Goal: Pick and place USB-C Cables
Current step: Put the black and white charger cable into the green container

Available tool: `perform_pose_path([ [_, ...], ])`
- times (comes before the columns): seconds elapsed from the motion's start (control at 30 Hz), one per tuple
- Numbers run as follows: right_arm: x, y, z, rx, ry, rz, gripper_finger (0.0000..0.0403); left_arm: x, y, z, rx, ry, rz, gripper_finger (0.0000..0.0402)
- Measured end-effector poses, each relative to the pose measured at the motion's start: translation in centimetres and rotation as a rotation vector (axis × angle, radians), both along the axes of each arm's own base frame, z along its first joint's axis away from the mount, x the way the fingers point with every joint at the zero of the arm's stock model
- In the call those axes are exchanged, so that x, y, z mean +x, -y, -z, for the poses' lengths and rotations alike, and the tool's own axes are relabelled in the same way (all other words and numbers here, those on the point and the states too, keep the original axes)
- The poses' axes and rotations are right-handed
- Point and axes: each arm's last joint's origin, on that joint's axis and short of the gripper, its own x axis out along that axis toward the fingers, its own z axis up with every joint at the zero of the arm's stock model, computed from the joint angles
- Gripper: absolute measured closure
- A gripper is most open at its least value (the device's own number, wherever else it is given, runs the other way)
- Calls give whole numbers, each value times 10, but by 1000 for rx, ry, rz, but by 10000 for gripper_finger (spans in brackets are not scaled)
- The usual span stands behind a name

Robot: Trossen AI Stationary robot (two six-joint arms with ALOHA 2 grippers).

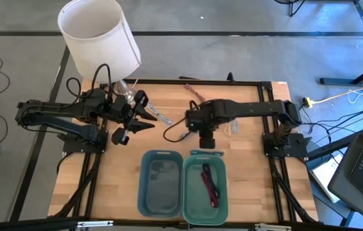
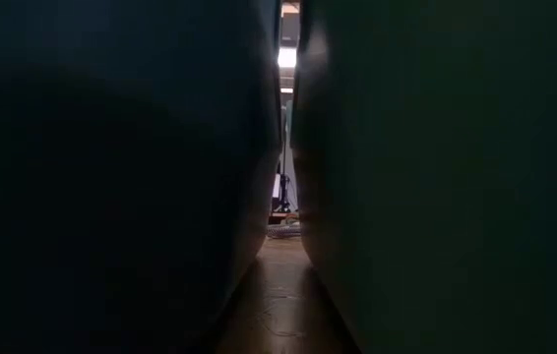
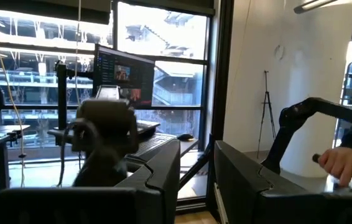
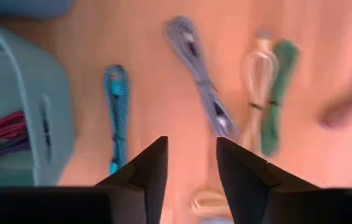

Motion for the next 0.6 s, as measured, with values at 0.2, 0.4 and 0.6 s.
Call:
perform_pose_path([
  [0.2, 5, 18, 31, 67, 23, -91, 214, 0, 0, 0, 2, 0, 0, 309],
  [0.4, 5, 26, 55, 67, 44, -79, 176, 0, 0, 0, 2, 0, 0, 309],
  [0.6, 6, 27, 80, 63, 89, -79, 163, 0, 0, 0, 2, 0, 0, 309],
])
